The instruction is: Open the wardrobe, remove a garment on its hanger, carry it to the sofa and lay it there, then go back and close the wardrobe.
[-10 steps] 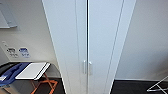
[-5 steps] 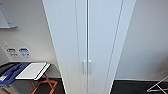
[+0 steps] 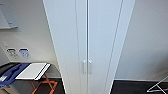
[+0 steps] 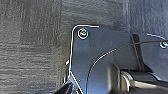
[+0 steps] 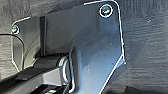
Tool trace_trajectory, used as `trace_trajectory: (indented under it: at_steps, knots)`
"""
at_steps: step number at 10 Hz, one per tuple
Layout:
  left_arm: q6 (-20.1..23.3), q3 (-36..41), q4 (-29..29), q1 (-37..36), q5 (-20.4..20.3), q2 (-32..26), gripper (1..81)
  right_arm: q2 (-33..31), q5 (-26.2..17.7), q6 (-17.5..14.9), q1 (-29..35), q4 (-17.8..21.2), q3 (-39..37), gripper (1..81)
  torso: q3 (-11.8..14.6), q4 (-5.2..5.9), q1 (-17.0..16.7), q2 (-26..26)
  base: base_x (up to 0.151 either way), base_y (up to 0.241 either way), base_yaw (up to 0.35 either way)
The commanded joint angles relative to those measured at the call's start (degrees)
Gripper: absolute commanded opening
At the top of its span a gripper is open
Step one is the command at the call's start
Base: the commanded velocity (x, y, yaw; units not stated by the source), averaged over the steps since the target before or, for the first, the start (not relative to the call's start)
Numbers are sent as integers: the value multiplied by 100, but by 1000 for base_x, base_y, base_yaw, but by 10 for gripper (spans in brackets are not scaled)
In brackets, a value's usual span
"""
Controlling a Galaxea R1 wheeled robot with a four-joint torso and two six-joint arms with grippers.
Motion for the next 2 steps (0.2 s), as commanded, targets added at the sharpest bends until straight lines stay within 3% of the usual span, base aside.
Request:
trace_trajectory:
  at_steps: [1, 2]
  knots:
    - [27, -823, 277, 456, -192, 884, 811, 323, -101, -180, -233, -454, -98, 811, 0, 0, 0, 0, 0, 0, 0]
    - [27, -920, 268, 492, -192, 980, 811, 402, 39, -180, -348, -595, -63, 811, 2, 0, -2, -2, 0, 0, 0]
